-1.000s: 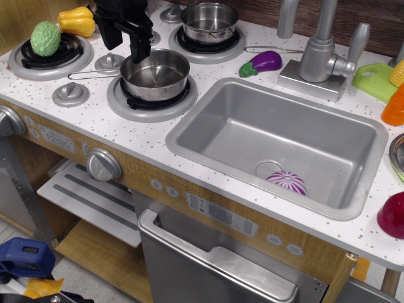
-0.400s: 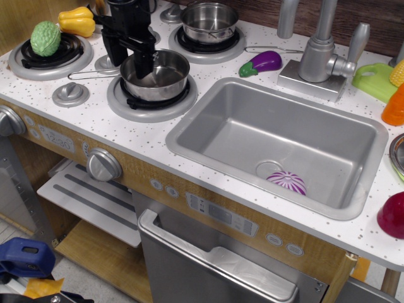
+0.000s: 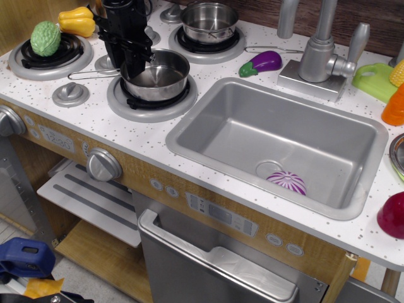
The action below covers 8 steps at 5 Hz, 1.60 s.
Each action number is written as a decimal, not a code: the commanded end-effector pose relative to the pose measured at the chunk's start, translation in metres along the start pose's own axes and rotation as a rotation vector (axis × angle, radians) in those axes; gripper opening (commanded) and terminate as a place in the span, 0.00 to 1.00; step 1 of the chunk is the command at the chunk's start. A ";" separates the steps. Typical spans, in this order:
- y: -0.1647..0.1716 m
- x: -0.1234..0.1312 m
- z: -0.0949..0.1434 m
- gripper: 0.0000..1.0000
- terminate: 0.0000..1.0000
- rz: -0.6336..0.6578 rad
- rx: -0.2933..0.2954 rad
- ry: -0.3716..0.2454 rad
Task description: Pick up pan from stove
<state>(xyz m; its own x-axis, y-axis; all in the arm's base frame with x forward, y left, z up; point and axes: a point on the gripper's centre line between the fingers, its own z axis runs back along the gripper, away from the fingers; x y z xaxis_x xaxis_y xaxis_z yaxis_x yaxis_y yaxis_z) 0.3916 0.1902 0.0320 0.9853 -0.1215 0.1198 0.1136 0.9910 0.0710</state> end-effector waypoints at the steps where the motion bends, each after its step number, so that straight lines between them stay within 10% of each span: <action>1: 0.008 0.003 0.019 0.00 0.00 0.007 0.034 -0.050; 7: 0.006 0.025 0.134 0.00 0.00 0.105 0.270 -0.206; 8: 0.007 0.023 0.130 0.00 1.00 0.088 0.264 -0.223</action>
